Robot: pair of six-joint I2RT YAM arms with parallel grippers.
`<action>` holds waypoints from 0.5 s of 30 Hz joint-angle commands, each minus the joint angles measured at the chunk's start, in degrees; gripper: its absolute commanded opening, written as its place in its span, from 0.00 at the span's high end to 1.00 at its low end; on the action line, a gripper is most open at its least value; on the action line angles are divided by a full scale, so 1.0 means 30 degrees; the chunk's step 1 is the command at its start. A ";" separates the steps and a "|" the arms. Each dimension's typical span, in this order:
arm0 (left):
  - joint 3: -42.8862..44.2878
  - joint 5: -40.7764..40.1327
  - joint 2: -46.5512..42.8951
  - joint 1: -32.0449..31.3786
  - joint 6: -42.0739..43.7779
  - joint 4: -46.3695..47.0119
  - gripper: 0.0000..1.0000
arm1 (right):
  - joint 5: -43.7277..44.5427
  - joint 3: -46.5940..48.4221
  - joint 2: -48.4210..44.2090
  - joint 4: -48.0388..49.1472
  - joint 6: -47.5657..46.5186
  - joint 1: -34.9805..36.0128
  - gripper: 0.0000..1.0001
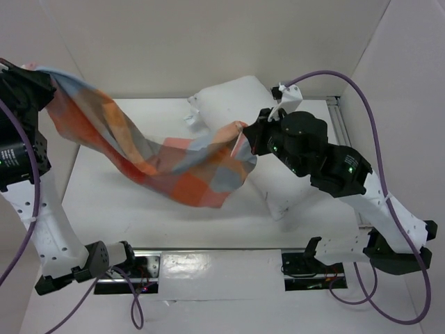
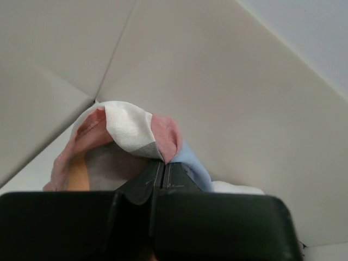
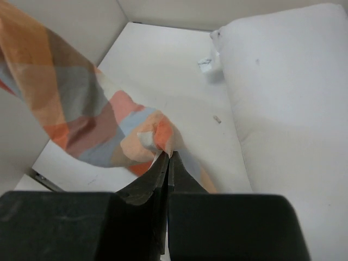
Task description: Put the pillow into the pillowcase
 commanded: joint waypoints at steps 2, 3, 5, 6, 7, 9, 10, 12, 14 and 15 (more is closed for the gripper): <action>0.1354 -0.0054 0.1583 0.0164 0.1215 -0.1024 1.00 | 0.2366 0.0881 0.0306 -0.1251 -0.0353 -0.0047 1.00; 0.1356 0.0207 0.2690 0.0164 0.1389 -0.1027 1.00 | 0.3273 0.0881 0.0598 -0.1079 -0.0846 -0.0339 1.00; 0.0745 0.0471 0.4071 0.0164 0.1390 -0.1203 1.00 | 0.3456 0.0328 0.1827 0.0173 -0.1639 -0.1392 1.00; 0.0451 0.0648 0.5558 0.0164 0.1593 -0.1029 1.00 | 0.3458 -0.0024 0.2266 0.0994 -0.2773 -0.2238 1.00; -0.0016 0.0359 0.6327 -0.0039 0.1595 -0.1027 1.00 | 0.2936 -0.0260 0.3431 0.2540 -0.3307 -0.2913 1.00; -0.0021 -0.1011 0.7879 -0.0217 0.1771 -0.0734 1.00 | 0.0194 -0.0262 0.4958 0.3751 -0.3925 -0.6468 1.00; -0.0224 -0.1716 0.9221 -0.0507 0.1771 -0.0734 1.00 | -0.3623 -0.0262 0.6619 0.4366 -0.4101 -0.7799 1.00; 0.0182 -0.2977 1.0489 -0.0744 0.1976 -0.1053 0.84 | -0.5820 0.1195 0.8676 0.5251 -0.4364 -0.9825 1.00; 0.0592 -0.2983 1.1573 -0.1415 0.2529 -0.1290 0.22 | -0.5919 0.5421 1.2513 0.2458 -0.4542 -0.9834 0.64; 0.0594 -0.2983 1.1578 -0.1737 0.2765 -0.1290 0.10 | -0.5627 0.6582 1.3424 0.1684 -0.4804 -0.9834 0.43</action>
